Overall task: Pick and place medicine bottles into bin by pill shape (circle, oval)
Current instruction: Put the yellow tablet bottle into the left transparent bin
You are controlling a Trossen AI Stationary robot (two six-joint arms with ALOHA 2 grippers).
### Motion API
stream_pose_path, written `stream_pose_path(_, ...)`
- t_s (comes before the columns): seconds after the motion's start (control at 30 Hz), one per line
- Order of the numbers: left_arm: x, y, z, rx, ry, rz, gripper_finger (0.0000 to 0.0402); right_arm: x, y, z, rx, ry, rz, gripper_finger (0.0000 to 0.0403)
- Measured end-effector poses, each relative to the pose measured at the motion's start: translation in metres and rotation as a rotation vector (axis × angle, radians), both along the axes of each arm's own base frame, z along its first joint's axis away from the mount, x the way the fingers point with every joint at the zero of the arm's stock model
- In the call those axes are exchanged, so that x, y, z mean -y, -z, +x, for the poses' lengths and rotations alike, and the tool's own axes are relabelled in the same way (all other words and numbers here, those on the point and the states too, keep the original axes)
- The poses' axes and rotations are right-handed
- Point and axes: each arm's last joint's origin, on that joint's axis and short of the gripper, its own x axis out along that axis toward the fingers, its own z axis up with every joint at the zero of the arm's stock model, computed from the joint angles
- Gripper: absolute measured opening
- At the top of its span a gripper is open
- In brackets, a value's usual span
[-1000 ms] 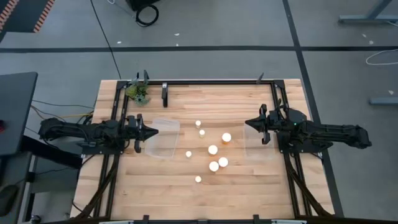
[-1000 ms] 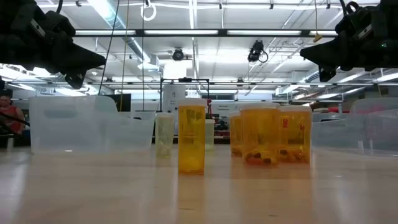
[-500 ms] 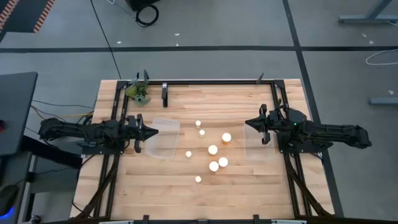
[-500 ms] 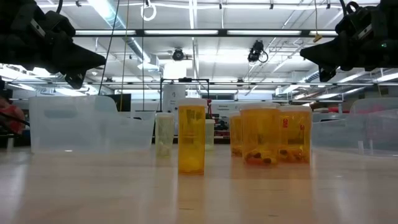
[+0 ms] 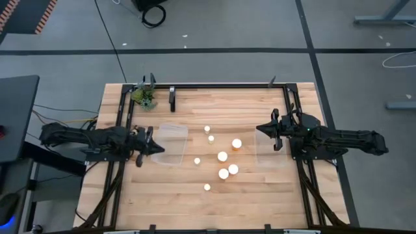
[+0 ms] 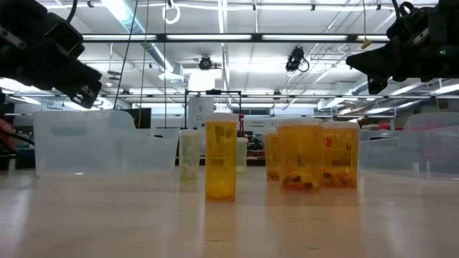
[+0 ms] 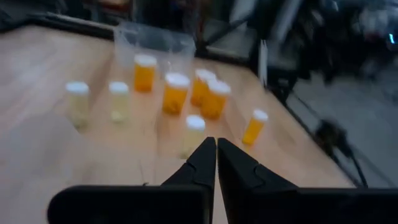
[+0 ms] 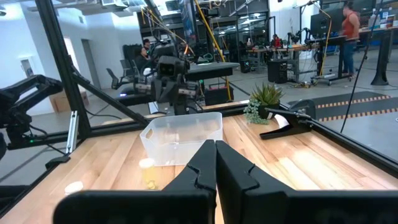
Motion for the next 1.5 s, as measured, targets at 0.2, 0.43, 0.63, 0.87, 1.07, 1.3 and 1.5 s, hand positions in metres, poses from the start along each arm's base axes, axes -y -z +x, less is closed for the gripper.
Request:
stream_pose_path(0.2,0.002,0.003,0.003,-0.041,0.013,-0.038,0.0007,0.0,0.0,0.0,0.0,0.0,0.0,0.001)
stream_pose_path(0.43,0.006,0.001,0.006,-0.031,0.023,-0.102,0.0021,0.0,0.0,0.0,0.0,0.0,0.0,0.001)
stream_pose_path(0.63,0.01,-0.007,0.009,0.044,-0.009,-0.127,0.0037,0.0,0.0,0.0,0.0,0.0,0.0,0.001)
stream_pose_path(0.87,0.009,-0.018,0.011,0.18,-0.065,-0.088,0.003,0.0,0.0,0.0,0.0,0.0,0.0,0.001)
stream_pose_path(1.07,0.005,-0.015,0.015,0.158,-0.24,-0.079,0.0021,0.0,0.0,0.0,0.0,0.0,0.0,0.001)
stream_pose_path(1.3,0.005,-0.012,0.021,0.135,-0.279,-0.131,0.0029,0.0,0.0,0.0,0.0,0.0,0.0,0.001)
stream_pose_path(1.5,0.011,-0.002,0.025,0.044,-0.263,-0.243,0.0025,0.0,0.0,0.0,0.0,0.0,0.0,0.001)
